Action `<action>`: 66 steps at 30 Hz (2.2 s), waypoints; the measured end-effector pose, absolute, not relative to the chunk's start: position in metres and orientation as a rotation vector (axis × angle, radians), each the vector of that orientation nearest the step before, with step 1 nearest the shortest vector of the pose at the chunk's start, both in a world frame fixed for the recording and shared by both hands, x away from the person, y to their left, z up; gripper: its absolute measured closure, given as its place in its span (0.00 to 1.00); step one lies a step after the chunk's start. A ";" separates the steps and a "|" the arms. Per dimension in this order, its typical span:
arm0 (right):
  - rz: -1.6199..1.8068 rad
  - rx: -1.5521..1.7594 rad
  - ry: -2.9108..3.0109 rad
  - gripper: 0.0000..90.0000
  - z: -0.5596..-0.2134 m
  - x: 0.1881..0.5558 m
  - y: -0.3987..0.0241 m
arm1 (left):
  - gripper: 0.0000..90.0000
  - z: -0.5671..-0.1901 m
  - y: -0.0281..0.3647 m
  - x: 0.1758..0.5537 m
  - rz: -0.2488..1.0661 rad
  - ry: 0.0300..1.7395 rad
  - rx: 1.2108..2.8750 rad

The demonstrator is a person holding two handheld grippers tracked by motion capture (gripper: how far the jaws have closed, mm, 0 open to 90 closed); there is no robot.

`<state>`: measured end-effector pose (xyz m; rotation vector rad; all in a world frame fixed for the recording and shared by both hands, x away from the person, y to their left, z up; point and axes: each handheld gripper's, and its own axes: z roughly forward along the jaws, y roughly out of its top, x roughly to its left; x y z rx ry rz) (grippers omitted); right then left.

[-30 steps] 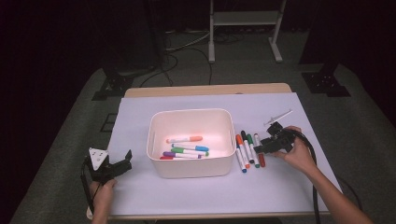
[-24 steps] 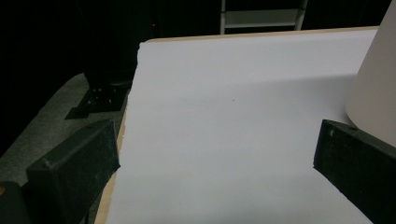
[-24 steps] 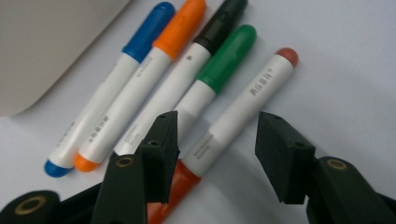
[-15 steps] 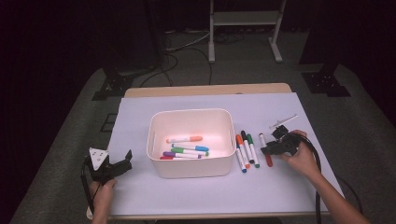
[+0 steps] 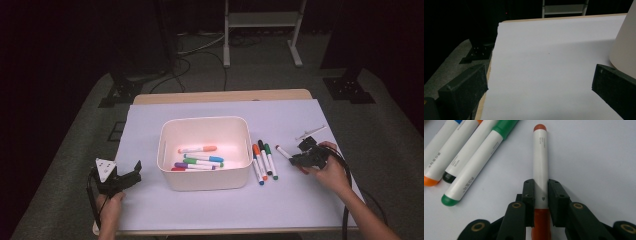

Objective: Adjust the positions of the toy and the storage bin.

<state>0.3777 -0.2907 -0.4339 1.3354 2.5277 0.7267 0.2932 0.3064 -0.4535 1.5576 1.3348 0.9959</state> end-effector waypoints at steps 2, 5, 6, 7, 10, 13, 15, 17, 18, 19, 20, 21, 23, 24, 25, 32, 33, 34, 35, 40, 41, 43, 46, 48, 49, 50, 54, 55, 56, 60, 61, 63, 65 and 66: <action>0.740 1.353 2.533 0.84 -0.434 0.376 -0.293 | 0.00 -0.454 0.307 0.293 0.995 1.337 1.557; 0.771 1.365 2.556 0.84 -0.432 0.372 -0.296 | 0.00 -0.454 0.307 0.293 0.994 1.339 1.555; 0.784 1.364 2.560 0.84 -0.430 0.371 -0.296 | 0.00 -0.454 0.307 0.293 0.994 1.339 1.555; 0.798 1.358 2.563 0.84 -0.428 0.369 -0.296 | 0.00 -0.454 0.307 0.294 0.995 1.339 1.556; 0.840 1.343 2.574 0.84 -0.419 0.363 -0.295 | 0.00 -0.454 0.307 0.293 0.997 1.339 1.557; 0.886 1.325 2.585 0.84 -0.407 0.358 -0.292 | 0.00 -0.454 0.306 0.293 0.997 1.338 1.557; 0.923 1.316 2.594 0.84 -0.397 0.354 -0.290 | 0.00 -0.454 0.307 0.293 0.997 1.338 1.556; 0.955 1.295 2.600 0.84 -0.387 0.351 -0.287 | 0.00 -0.454 0.307 0.293 0.996 1.338 1.556; 0.974 1.288 2.603 0.84 -0.381 0.349 -0.285 | 0.00 -0.454 0.307 0.293 0.995 1.338 1.557; 0.987 1.274 2.608 0.84 -0.375 0.347 -0.283 | 0.00 -0.454 0.307 0.293 0.995 1.338 1.556; 1.007 1.256 2.610 0.84 -0.367 0.345 -0.280 | 0.00 -0.454 0.307 0.293 0.995 1.338 1.557; 1.025 1.247 2.617 0.84 -0.363 0.344 -0.279 | 0.00 -0.454 0.307 0.293 0.996 1.338 1.557; 1.055 1.212 2.629 0.84 -0.349 0.341 -0.274 | 0.00 -0.454 0.307 0.293 0.996 1.338 1.557; 1.067 1.196 2.632 0.84 -0.343 0.339 -0.271 | 0.00 -0.454 0.307 0.293 0.995 1.338 1.557; 1.079 1.176 2.638 0.84 -0.336 0.338 -0.267 | 0.00 -0.454 0.307 0.293 0.995 1.339 1.555; 1.162 1.011 2.686 0.84 -0.292 0.328 -0.234 | 0.00 -0.453 0.307 0.294 0.988 1.345 1.556; 1.162 0.980 2.696 0.84 -0.287 0.327 -0.228 | 0.00 -0.453 0.307 0.294 0.988 1.345 1.557; 1.160 0.953 2.710 0.84 -0.282 0.327 -0.221 | 0.00 -0.453 0.307 0.294 0.988 1.344 1.555; 1.158 0.935 2.718 0.84 -0.280 0.327 -0.216 | 0.00 -0.453 0.307 0.294 0.989 1.342 1.556; 1.143 0.835 2.768 0.84 -0.269 0.329 -0.187 | 0.00 -0.453 0.307 0.294 0.987 1.343 1.554; 1.145 0.820 2.778 0.84 -0.268 0.330 -0.182 | 0.00 -0.453 0.307 0.294 0.986 1.343 1.553; 1.144 0.786 2.800 0.84 -0.267 0.333 -0.170 | 0.00 -0.453 0.307 0.294 0.986 1.343 1.553; 1.140 0.739 2.833 0.84 -0.269 0.338 -0.154 | 0.00 -0.453 0.307 0.293 0.985 1.342 1.554; 1.138 0.705 2.860 0.84 -0.271 0.341 -0.143 | 0.00 -0.453 0.307 0.293 0.984 1.342 1.554; 1.133 0.680 2.865 0.84 -0.272 0.344 -0.137 | 0.00 -0.453 0.307 0.294 0.983 1.342 1.553; 1.130 0.671 2.880 0.84 -0.274 0.345 -0.132 | 0.00 -0.453 0.307 0.294 0.983 1.341 1.552; 1.133 0.618 2.910 0.84 -0.281 0.354 -0.113 | 0.00 -0.453 0.308 0.294 0.981 1.340 1.552; 1.126 0.607 2.917 0.84 -0.284 0.356 -0.108 | 0.00 -0.453 0.308 0.293 0.981 1.340 1.551; 1.120 0.604 2.929 0.84 -0.286 0.358 -0.104 | 0.00 -0.453 0.307 0.294 0.982 1.340 1.548; 1.103 0.564 2.971 0.84 -0.298 0.365 -0.086 | 0.00 -0.453 0.308 0.294 0.977 1.343 1.546; 1.099 0.554 2.978 0.84 -0.300 0.366 -0.081 | 0.00 -0.453 0.308 0.294 0.977 1.344 1.546; 1.095 0.527 2.996 0.84 -0.305 0.368 -0.073 | 0.00 -0.453 0.308 0.294 0.977 1.343 1.544; 1.072 0.485 3.023 0.84 -0.311 0.370 -0.063 | 0.00 -0.453 0.308 0.294 0.976 1.343 1.545; 1.057 0.472 3.029 0.84 -0.314 0.371 -0.059 | 0.00 -0.453 0.308 0.294 0.976 1.343 1.546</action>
